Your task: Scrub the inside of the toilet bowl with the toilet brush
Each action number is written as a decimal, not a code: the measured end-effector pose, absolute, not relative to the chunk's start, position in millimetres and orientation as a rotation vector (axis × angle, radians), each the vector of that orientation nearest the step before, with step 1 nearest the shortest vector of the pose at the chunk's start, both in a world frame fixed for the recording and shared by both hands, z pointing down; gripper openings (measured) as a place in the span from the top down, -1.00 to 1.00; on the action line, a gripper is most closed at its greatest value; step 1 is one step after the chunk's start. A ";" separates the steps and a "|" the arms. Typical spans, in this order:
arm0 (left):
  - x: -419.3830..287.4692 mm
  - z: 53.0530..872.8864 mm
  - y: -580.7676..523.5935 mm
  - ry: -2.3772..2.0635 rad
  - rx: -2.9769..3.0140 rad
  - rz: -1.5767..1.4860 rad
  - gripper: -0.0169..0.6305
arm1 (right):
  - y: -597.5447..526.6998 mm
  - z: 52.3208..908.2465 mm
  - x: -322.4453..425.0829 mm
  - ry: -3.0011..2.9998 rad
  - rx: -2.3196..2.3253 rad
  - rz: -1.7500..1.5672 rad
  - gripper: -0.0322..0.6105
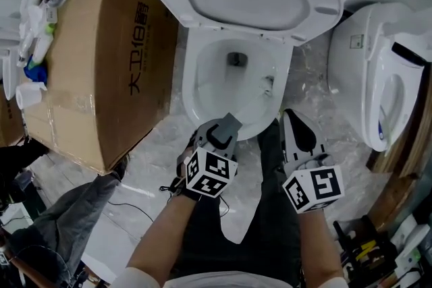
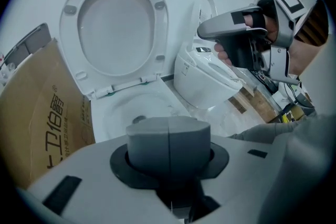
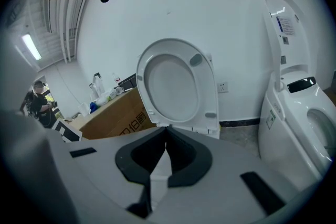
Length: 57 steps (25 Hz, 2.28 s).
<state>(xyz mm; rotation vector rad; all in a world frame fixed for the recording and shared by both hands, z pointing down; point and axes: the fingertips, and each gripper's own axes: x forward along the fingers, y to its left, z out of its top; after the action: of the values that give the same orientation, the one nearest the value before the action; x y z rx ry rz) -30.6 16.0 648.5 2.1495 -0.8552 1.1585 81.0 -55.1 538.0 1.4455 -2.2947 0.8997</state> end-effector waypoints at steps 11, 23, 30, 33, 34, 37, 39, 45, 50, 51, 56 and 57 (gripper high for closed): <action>-23.1 649.3 -28.1 -0.963 2.160 1.105 0.47 | -66.4 549.8 82.9 -2.302 1.441 0.887 0.86; -47.3 656.8 -62.3 -1.173 2.093 0.962 0.47 | -72.2 562.0 82.2 -2.303 1.437 0.945 0.86; -78.5 655.6 -73.4 -1.267 2.030 0.964 0.47 | -73.5 564.8 75.6 -2.312 1.409 0.974 0.86; -96.8 652.6 -75.6 -1.310 2.003 0.985 0.47 | -72.6 563.1 70.5 -2.311 1.398 0.990 0.86; -103.2 651.2 -75.4 -1.325 1.991 0.990 0.47 | -72.2 562.4 68.9 -2.312 1.394 0.995 0.86; -120.2 646.8 -72.4 -1.361 1.957 1.000 0.47 | -70.1 560.2 65.8 -2.312 1.385 1.014 0.86; -129.5 644.1 -69.0 -1.379 1.939 1.011 0.47 | -68.2 558.6 63.9 -2.312 1.381 1.025 0.86; -148.8 635.4 -57.5 -1.403 1.922 1.053 0.47 | -62.4 551.6 58.5 -2.319 1.371 1.040 0.86; -159.7 628.2 -43.0 -1.383 1.963 1.199 0.47 | -51.8 547.6 60.0 -2.312 1.383 1.061 0.86; -159.8 627.0 -39.9 -1.364 1.986 1.251 0.47 | -49.5 546.9 60.9 -2.310 1.386 1.063 0.86; -154.9 624.8 -23.8 -1.164 2.124 1.639 0.47 | -39.5 541.5 67.9 -2.298 1.413 1.076 0.86; -153.8 625.3 -20.7 -1.114 2.138 1.700 0.48 | -38.3 540.4 69.8 -2.295 1.419 1.077 0.86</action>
<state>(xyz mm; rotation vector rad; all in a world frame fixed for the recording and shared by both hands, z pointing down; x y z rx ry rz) -153.8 -20.7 625.3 2.1384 -1.1143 1.6998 69.8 -38.3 540.4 1.4189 -2.2951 1.0768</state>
